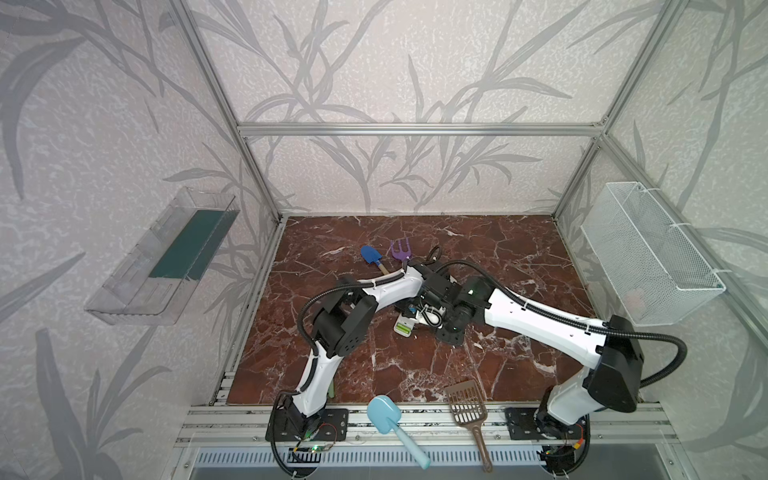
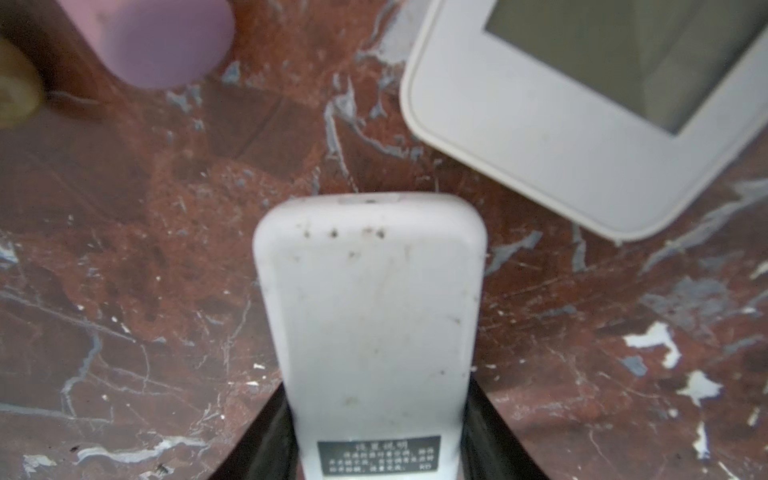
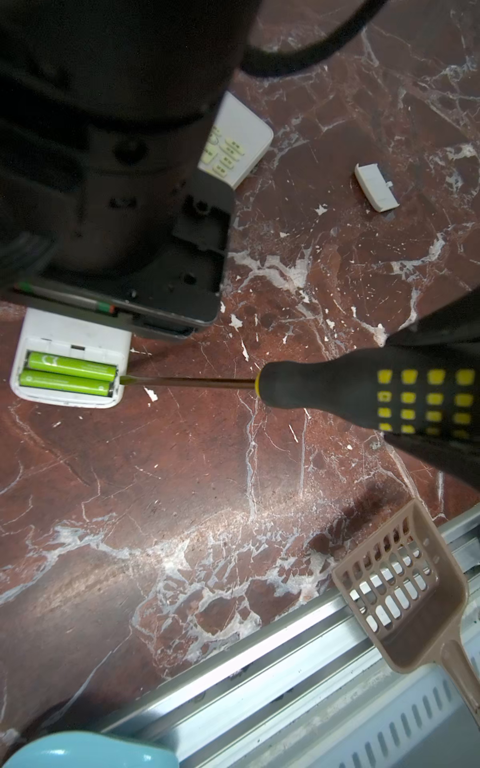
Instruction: Unload the batteries from the remote control
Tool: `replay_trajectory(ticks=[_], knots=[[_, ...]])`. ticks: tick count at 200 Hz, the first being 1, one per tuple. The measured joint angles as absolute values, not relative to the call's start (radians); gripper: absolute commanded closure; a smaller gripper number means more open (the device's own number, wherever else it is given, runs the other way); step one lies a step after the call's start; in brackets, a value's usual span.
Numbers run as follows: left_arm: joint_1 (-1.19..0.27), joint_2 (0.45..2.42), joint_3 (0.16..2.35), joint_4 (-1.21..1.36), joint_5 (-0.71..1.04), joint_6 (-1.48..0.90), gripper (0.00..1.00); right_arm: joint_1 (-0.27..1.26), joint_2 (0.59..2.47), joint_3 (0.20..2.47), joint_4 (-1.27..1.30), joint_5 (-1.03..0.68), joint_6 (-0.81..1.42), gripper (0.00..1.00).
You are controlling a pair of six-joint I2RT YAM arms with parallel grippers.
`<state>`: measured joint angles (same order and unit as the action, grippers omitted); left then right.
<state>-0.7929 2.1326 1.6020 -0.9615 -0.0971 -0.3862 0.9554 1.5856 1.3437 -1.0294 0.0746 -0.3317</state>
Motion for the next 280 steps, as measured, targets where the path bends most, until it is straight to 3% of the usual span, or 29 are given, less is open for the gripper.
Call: replay_trajectory(ticks=[178, 240, 280], knots=[[-0.794, 2.136, 1.605, -0.965, -0.099, -0.387, 0.74, 0.952, 1.569, 1.269, -0.946, 0.085, -0.258, 1.00], [-0.798, 2.136, 1.605, -0.964, -0.107, -0.396, 0.33, 0.951, 1.521, 1.229, -0.916, 0.085, -0.236, 1.00], [-0.803, 2.143, 1.626, -0.964, -0.106, -0.394, 0.14, 0.950, 1.481, 1.219, -0.900, 0.089, -0.236, 1.00]])
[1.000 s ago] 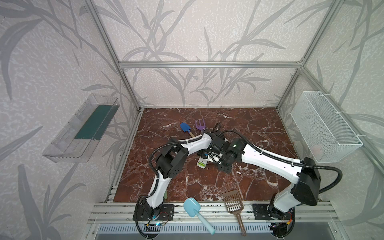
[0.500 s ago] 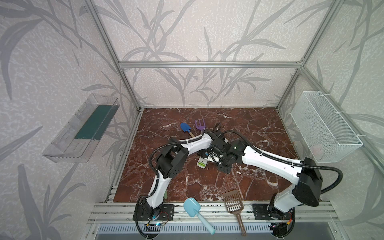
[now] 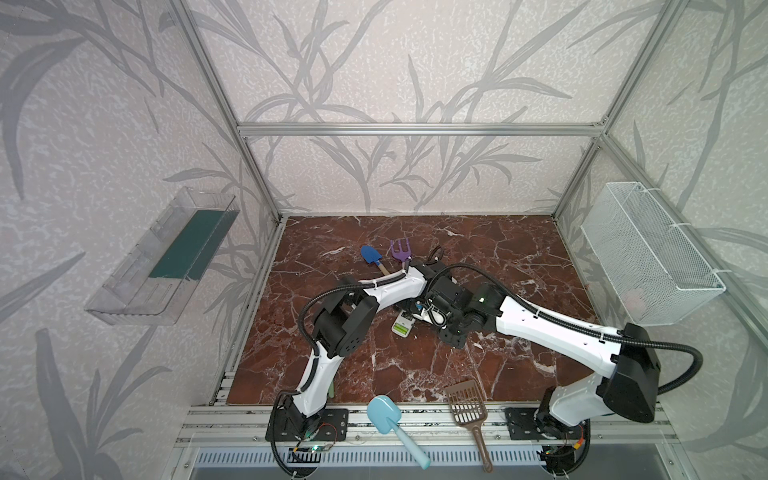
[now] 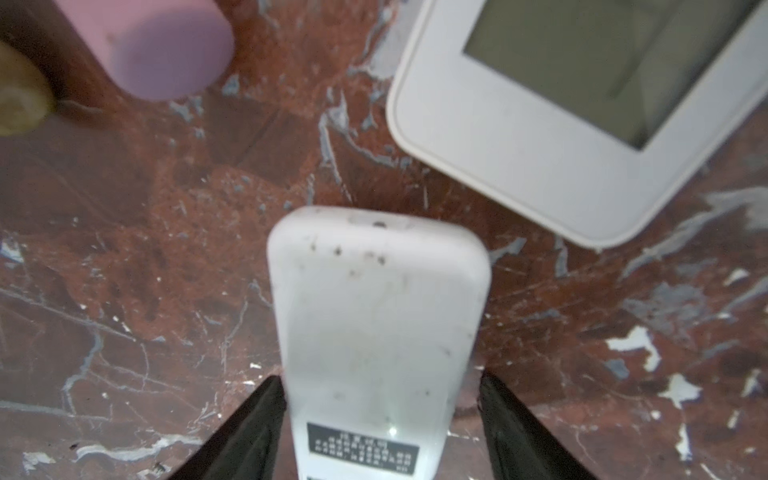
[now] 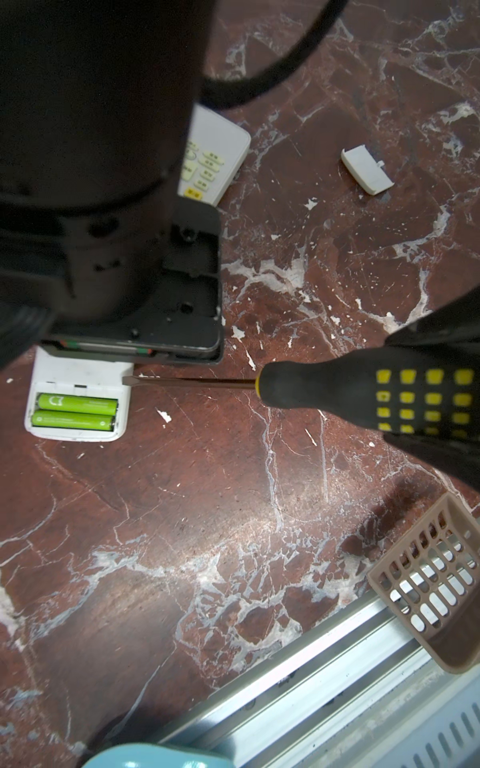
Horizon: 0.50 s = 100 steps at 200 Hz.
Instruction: Unload the batteries from the remote control
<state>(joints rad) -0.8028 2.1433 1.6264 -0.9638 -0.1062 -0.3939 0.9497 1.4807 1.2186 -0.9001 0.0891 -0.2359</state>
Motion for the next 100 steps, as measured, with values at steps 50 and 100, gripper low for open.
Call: replay_trajectory(ticks=[50, 100], knots=[[-0.796, 2.193, 1.710, -0.981, -0.111, -0.373, 0.09, 0.947, 1.454, 1.204, -0.885, 0.095, -0.236, 1.00], [-0.778, 2.262, 1.820, -0.995, -0.104, -0.340, 0.23, 0.945, 1.454, 1.196, -0.879, 0.102, -0.234, 1.00]])
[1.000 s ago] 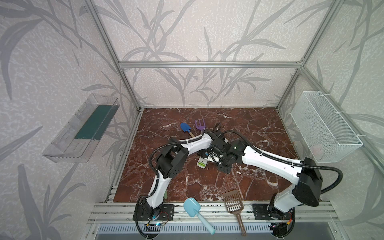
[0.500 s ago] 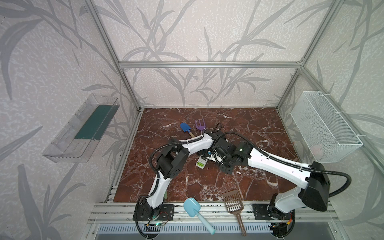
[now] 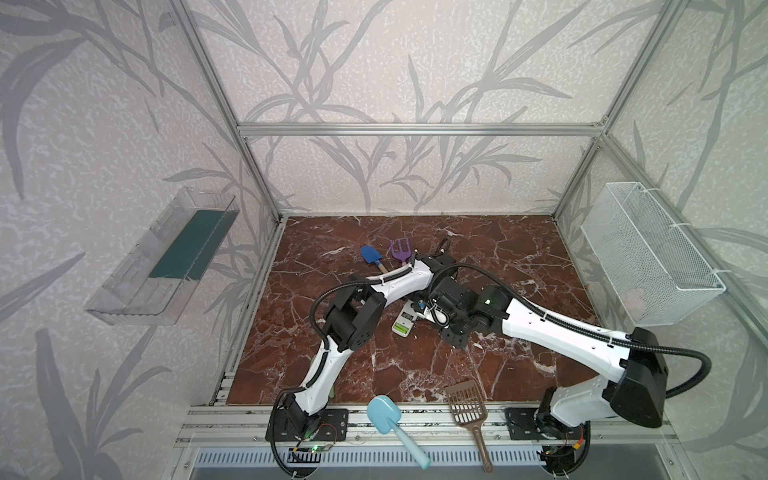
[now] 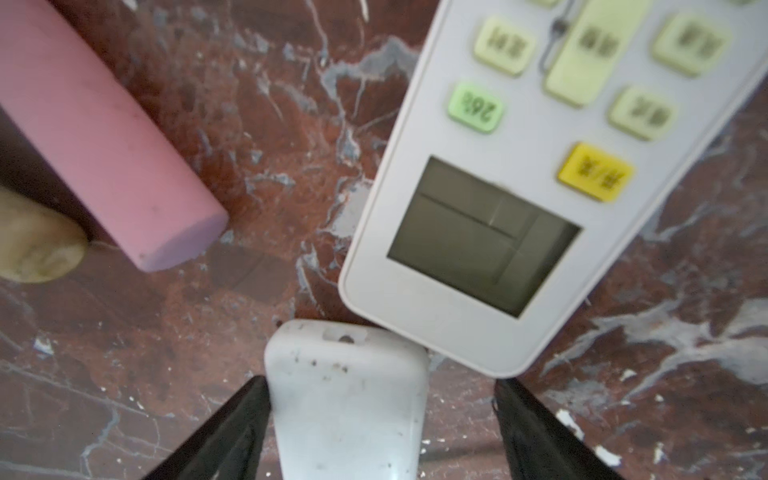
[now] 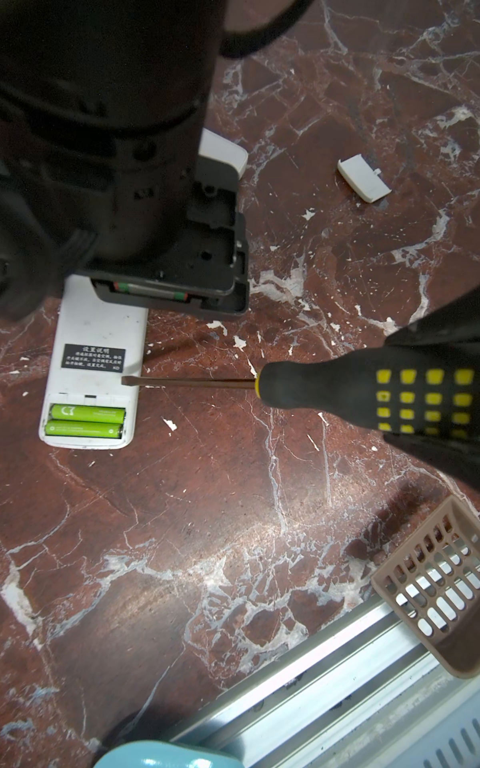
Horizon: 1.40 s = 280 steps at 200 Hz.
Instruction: Unload the batteries from the remote control
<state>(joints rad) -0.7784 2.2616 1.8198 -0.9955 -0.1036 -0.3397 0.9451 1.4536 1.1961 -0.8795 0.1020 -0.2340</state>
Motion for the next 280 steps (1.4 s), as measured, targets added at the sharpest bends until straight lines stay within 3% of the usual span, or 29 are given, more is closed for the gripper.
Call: replay_trajectory(ticks=[35, 93, 190, 280], knots=[[-0.776, 2.268, 1.826, -1.000, -0.099, -0.332, 0.35, 0.945, 1.454, 1.196, -0.879, 0.112, -0.231, 1.00], [-0.775, 2.268, 1.824, -0.998, -0.097, -0.336, 0.46, 0.945, 1.454, 1.196, -0.864, 0.104, -0.232, 1.00], [-0.774, 2.268, 1.824, -0.999, -0.122, -0.347, 0.54, 0.945, 1.486, 1.198, -0.896, 0.040, -0.240, 1.00], [-0.776, 2.268, 1.824, -1.009, -0.158, -0.360, 0.56, 0.945, 1.505, 1.211, -0.906, 0.025, -0.255, 1.00]])
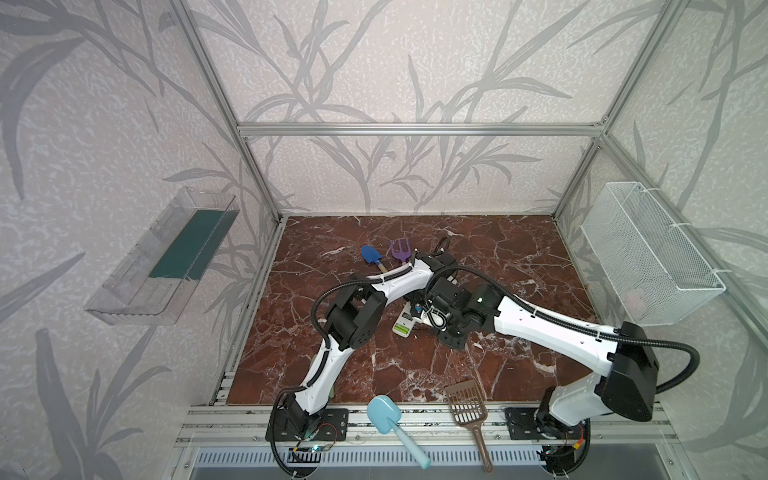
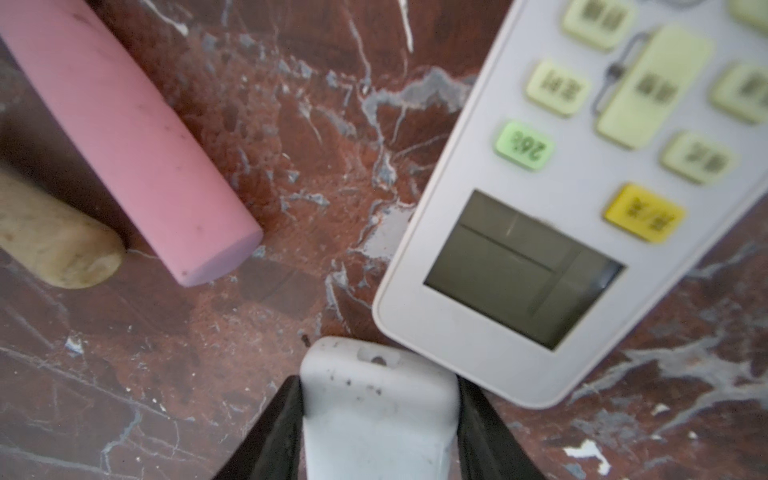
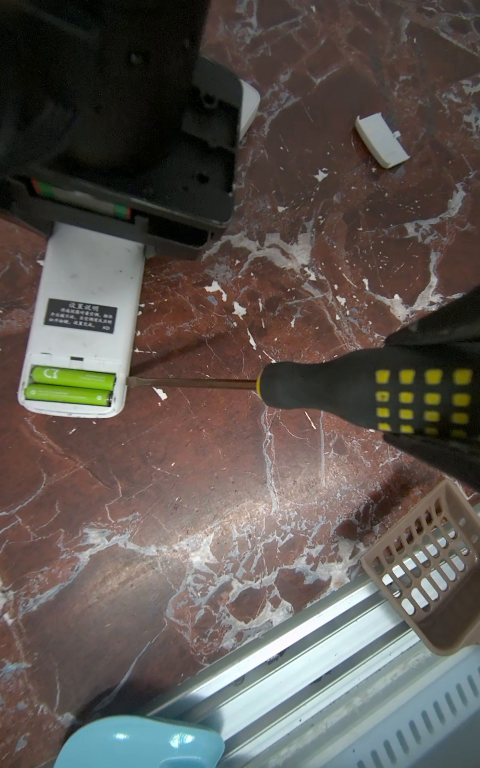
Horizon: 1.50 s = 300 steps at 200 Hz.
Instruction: Unload the batteries from the remote control
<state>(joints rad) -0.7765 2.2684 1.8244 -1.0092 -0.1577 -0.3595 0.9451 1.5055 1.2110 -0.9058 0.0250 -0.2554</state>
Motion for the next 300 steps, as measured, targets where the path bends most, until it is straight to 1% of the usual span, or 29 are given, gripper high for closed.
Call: replay_trajectory(ticks=[35, 53, 66, 87, 111, 138, 183, 255, 276, 300], knots=[[-0.781, 2.262, 1.829, -1.013, -0.184, -0.360, 0.56, 0.945, 1.505, 1.211, -0.895, 0.024, -0.257, 1.00], [-0.780, 2.261, 1.829, -1.013, -0.190, -0.360, 0.54, 0.945, 1.505, 1.211, -0.891, 0.025, -0.258, 1.00], [-0.780, 2.261, 1.828, -1.013, -0.190, -0.357, 0.47, 0.945, 1.505, 1.211, -0.891, 0.025, -0.259, 1.00], [-0.778, 2.261, 1.814, -1.013, -0.189, -0.360, 0.42, 0.945, 1.505, 1.211, -0.892, 0.026, -0.260, 1.00], [-0.775, 2.256, 1.801, -1.008, -0.170, -0.358, 0.31, 0.945, 1.504, 1.211, -0.891, 0.026, -0.263, 1.00], [-0.762, 2.245, 1.790, -0.992, -0.125, -0.359, 0.25, 0.945, 1.499, 1.211, -0.891, 0.029, -0.270, 1.00], [-0.723, 2.217, 1.742, -0.942, -0.037, -0.360, 0.23, 0.945, 1.464, 1.209, -0.888, 0.047, -0.279, 1.00], [-0.573, 2.013, 1.417, -0.759, 0.130, -0.424, 0.24, 0.944, 1.479, 1.228, -0.921, 0.051, -0.310, 1.00], [-0.557, 1.974, 1.364, -0.722, 0.152, -0.445, 0.24, 0.943, 1.498, 1.256, -0.934, 0.051, -0.326, 1.00], [-0.561, 1.956, 1.351, -0.696, 0.171, -0.453, 0.24, 0.943, 1.512, 1.284, -0.948, 0.054, -0.347, 1.00]])
